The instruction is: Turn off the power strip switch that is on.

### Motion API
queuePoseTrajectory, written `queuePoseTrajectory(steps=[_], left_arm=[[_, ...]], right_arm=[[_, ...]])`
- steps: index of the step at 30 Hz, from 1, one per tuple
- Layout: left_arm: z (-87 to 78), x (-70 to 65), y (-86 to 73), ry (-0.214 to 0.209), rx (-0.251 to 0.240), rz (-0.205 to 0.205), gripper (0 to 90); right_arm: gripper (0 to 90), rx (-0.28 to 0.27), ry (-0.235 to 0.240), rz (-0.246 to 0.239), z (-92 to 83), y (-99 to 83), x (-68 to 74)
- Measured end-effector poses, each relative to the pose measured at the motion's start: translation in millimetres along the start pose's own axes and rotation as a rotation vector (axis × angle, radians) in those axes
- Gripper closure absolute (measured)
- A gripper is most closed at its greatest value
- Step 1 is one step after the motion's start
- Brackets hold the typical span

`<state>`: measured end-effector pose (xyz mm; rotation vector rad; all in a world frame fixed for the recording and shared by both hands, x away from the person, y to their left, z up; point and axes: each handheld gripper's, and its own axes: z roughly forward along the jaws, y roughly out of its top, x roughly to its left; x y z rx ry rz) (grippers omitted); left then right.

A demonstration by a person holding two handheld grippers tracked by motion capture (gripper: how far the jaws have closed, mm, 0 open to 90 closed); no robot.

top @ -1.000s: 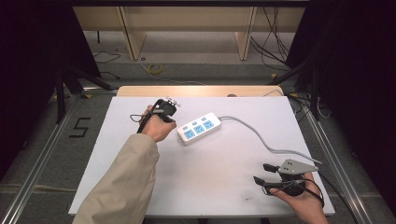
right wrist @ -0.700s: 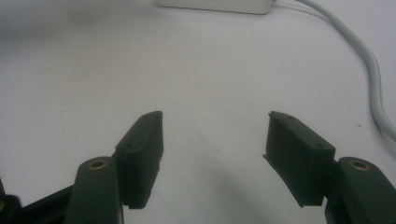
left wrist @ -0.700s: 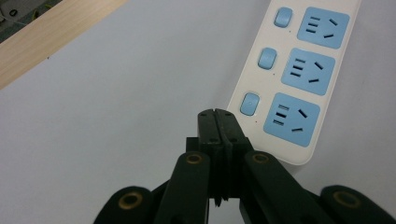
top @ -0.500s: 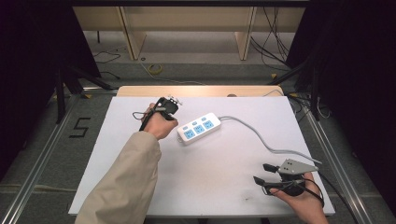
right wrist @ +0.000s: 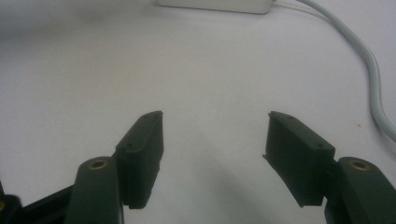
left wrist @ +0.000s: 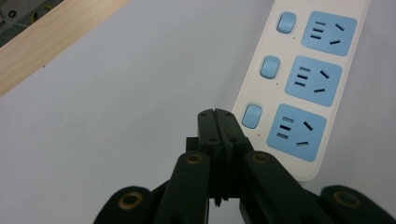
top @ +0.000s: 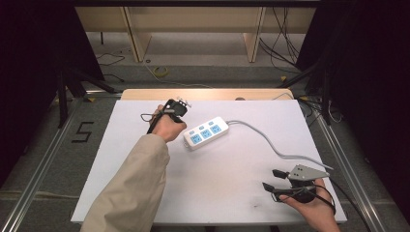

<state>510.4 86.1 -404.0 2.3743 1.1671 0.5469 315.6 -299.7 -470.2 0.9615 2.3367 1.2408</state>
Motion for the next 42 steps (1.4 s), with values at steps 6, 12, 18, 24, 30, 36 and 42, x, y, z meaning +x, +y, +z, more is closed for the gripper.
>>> queuePoseTrajectory(steps=[6, 12, 18, 24, 30, 36, 42], left_arm=[[1.7, -1.5, 3.8, 0.0, -0.002, 0.005, 89.8], [4.7, -2.0, 5.4, 0.005, 0.009, 0.018, 89.8], [7.6, -4.0, 7.2, 0.002, 0.011, 0.02, 89.8], [10.0, -4.5, 8.9, 0.002, 0.017, 0.022, 89.8], [11.0, -7.4, 12.6, 0.002, 0.017, 0.035, 89.8], [14.3, -10.8, 15.2, 0.002, 0.021, 0.042, 89.8], [16.8, -12.0, 17.0, -0.004, 0.031, 0.045, 89.8]], right_arm=[[37.7, 0.0, 0.0, 0.001, -0.1, 0.1, 0.1], [37.7, 0.002, 0.001, -0.006, 0.0, 0.0, -0.1], [37.8, -0.003, 0.001, -0.001, 0.1, 0.1, 0.0], [37.8, -0.002, 0.001, -0.001, 0.1, 0.1, -0.2], [37.8, 0.0, 0.002, -0.004, 0.1, 0.1, -0.3], [37.8, 0.001, 0.002, -0.003, -0.1, 0.1, -0.5], [37.8, 0.0, 0.002, -0.004, 0.0, 0.0, -0.5]])
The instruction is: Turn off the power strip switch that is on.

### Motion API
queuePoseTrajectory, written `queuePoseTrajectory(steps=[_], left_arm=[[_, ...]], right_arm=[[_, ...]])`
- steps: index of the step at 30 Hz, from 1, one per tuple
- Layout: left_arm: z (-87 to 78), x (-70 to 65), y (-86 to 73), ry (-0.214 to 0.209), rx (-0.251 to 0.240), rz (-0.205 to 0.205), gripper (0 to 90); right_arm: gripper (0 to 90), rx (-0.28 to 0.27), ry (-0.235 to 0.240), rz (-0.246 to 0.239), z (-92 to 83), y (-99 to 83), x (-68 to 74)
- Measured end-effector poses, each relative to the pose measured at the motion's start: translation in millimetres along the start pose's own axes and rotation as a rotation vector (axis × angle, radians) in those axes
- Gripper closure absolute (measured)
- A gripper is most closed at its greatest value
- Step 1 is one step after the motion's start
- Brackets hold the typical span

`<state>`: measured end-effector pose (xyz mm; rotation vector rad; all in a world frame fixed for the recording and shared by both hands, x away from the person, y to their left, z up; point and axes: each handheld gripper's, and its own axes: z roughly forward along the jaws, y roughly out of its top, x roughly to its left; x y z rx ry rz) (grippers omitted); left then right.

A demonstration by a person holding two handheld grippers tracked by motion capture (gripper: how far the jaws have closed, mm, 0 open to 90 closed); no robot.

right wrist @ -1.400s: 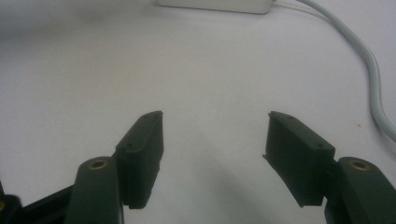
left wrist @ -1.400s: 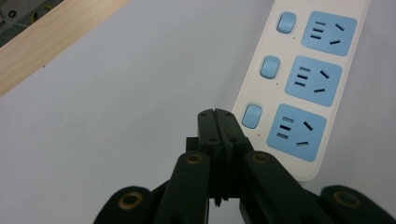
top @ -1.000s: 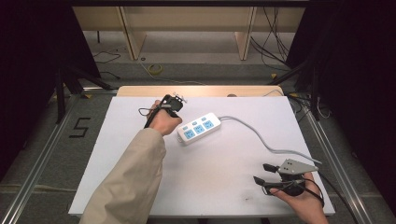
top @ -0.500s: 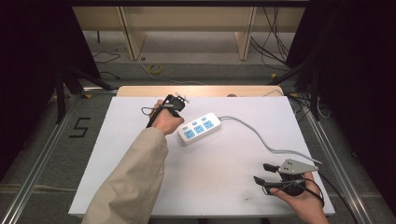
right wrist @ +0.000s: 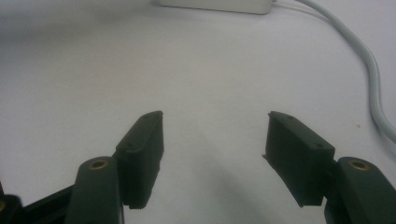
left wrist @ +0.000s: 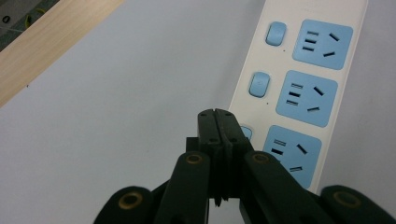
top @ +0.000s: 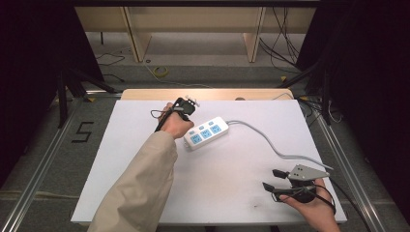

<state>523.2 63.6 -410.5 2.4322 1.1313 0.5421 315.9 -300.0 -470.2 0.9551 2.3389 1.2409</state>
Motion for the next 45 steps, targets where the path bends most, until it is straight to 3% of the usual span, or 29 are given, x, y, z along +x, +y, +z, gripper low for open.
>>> queuePoseTrajectory(steps=[22, 32, 45], left_arm=[[12.4, -3.9, 1.5, -0.008, 0.017, 0.018, 89.8], [15.9, -5.6, 1.8, -0.01, 0.025, 0.058, 89.7], [22.6, -8.9, 1.7, -0.021, 0.043, 0.072, 89.8]], right_arm=[[37.8, 0.003, 0.001, -0.001, 0.1, 0.1, 0.0], [37.8, 0.003, 0.001, -0.002, 0.3, 0.0, 0.1], [37.8, 0.006, 0.004, -0.004, 0.6, -0.1, 0.3]])
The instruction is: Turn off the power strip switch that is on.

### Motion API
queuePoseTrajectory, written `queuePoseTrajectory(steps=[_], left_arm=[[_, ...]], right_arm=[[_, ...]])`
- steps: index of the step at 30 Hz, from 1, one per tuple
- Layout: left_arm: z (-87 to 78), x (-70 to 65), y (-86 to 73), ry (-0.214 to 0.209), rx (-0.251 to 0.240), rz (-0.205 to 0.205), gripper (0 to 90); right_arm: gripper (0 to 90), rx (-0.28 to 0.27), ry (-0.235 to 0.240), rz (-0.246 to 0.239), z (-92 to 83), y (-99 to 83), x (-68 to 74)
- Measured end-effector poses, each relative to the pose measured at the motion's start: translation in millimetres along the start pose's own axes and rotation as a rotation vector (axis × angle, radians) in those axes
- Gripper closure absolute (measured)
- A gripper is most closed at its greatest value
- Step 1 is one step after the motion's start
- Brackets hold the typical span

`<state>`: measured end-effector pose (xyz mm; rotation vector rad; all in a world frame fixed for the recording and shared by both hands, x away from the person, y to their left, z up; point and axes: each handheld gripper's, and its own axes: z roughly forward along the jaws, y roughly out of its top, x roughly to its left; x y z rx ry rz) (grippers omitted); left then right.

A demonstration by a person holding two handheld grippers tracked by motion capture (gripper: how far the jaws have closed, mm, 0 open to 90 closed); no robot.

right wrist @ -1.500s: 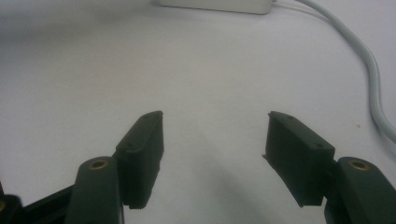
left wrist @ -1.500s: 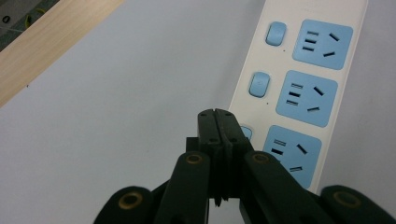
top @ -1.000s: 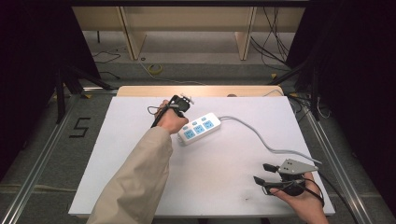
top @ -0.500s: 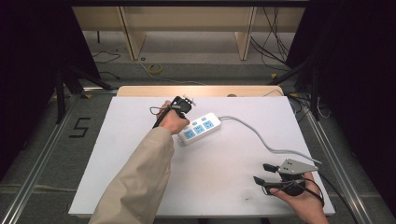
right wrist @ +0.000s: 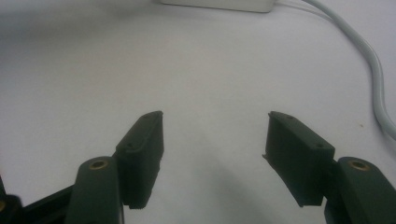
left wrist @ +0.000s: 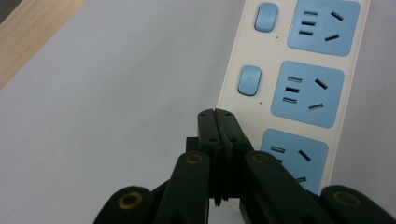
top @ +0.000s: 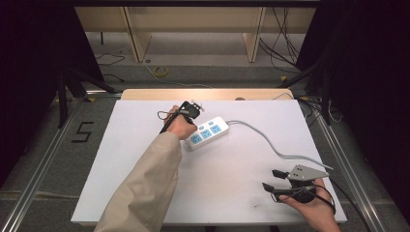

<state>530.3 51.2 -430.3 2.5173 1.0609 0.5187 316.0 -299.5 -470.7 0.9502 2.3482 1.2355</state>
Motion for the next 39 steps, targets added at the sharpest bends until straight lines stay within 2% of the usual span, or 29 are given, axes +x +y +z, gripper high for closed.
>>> queuePoseTrajectory(steps=[5, 8, 22, 23, 39], left_arm=[[1.6, -1.0, 0.4, -0.006, 0.011, 0.012, 89.8], [2.9, -2.4, 0.5, -0.008, 0.008, 0.003, 89.8], [6.1, -3.8, 0.2, -0.016, 0.026, 0.012, 89.8], [7.1, -4.8, 0.1, -0.017, 0.02, 0.002, 89.8], [7.6, -5.5, 0.2, -0.012, 0.04, -0.011, 89.9]], right_arm=[[37.8, 0.0, 0.0, 0.0, 0.0, 0.0, 0.0], [37.8, 0.001, 0.0, 0.0, -0.1, 0.0, 0.1], [37.8, 0.001, 0.001, -0.001, 0.0, 0.0, 0.0], [37.8, 0.001, 0.001, -0.001, 0.1, 0.0, 0.1], [37.8, 0.003, 0.003, -0.002, 0.6, -0.1, 0.1]])
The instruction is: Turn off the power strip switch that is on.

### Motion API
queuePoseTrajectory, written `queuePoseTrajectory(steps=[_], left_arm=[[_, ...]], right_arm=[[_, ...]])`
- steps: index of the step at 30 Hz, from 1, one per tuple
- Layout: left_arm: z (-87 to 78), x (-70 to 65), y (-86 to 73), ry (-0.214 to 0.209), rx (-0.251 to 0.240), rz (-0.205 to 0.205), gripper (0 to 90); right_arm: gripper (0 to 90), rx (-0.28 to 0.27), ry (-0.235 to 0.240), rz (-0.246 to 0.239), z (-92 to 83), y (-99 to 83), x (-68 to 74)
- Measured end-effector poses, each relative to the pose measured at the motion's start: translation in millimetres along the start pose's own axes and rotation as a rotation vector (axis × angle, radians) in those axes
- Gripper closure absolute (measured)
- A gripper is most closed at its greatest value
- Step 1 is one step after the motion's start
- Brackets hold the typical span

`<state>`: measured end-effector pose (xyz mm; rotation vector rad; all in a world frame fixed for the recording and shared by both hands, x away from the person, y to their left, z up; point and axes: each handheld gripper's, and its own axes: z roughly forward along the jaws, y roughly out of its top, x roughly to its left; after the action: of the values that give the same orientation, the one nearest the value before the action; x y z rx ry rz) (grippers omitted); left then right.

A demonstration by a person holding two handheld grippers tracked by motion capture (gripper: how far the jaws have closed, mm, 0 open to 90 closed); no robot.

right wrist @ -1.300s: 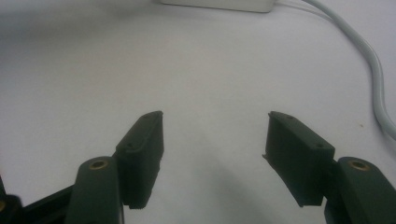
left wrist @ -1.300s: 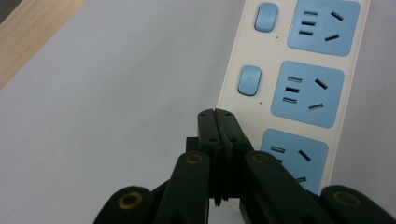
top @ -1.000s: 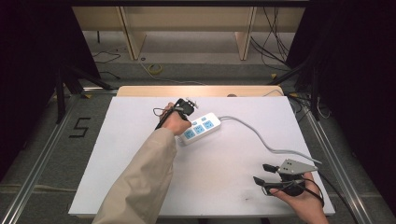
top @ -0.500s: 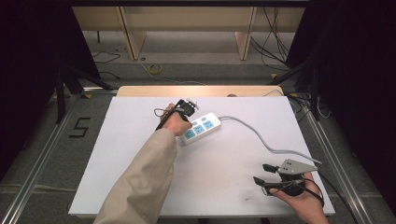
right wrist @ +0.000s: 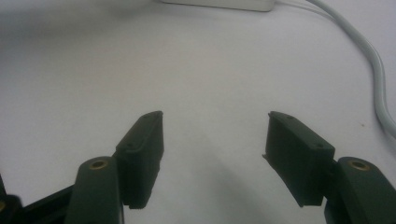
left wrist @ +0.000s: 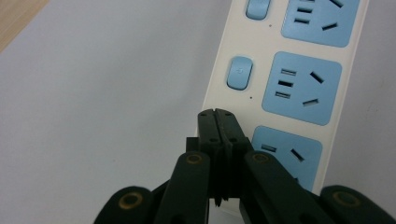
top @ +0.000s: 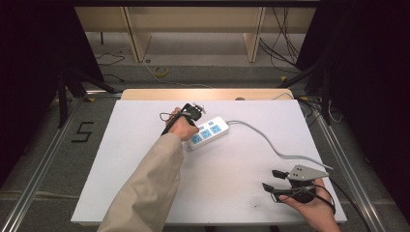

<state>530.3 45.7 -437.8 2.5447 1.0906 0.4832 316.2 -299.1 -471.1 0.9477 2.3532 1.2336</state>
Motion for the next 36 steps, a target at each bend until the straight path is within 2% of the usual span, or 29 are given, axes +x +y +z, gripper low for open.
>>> queuePoseTrajectory(steps=[6, 12, 15, 21, 26, 29, 36], left_arm=[[0.1, 0.6, 0.1, -0.002, 0.004, -0.012, 89.9], [0.3, -1.3, 0.9, 0.011, 0.009, -0.003, 89.9], [0.2, -2.5, 1.3, 0.02, 0.014, 0.016, 90.0], [0.8, -3.7, 1.3, 0.023, 0.009, 0.01, 90.0], [0.7, -7.4, 2.5, 0.054, 0.024, 0.04, 90.0], [0.6, -6.1, 1.8, 0.042, 0.02, 0.026, 90.0], [1.1, -6.7, 1.3, 0.043, 0.019, 0.026, 90.0]], right_arm=[[37.8, 0.001, 0.0, 0.0, 0.1, 0.2, 0.5], [37.8, 0.002, 0.001, 0.001, 0.1, 0.1, 0.9], [37.8, 0.005, 0.004, -0.002, 0.3, 0.0, 0.9], [37.8, 0.007, 0.003, -0.005, 0.5, 0.2, 1.0], [37.8, 0.007, 0.004, -0.005, 0.8, 0.1, 1.2], [37.8, 0.006, 0.003, -0.007, 0.6, 0.3, 1.4], [37.8, 0.007, 0.003, -0.005, 1.1, 0.3, 1.7]])
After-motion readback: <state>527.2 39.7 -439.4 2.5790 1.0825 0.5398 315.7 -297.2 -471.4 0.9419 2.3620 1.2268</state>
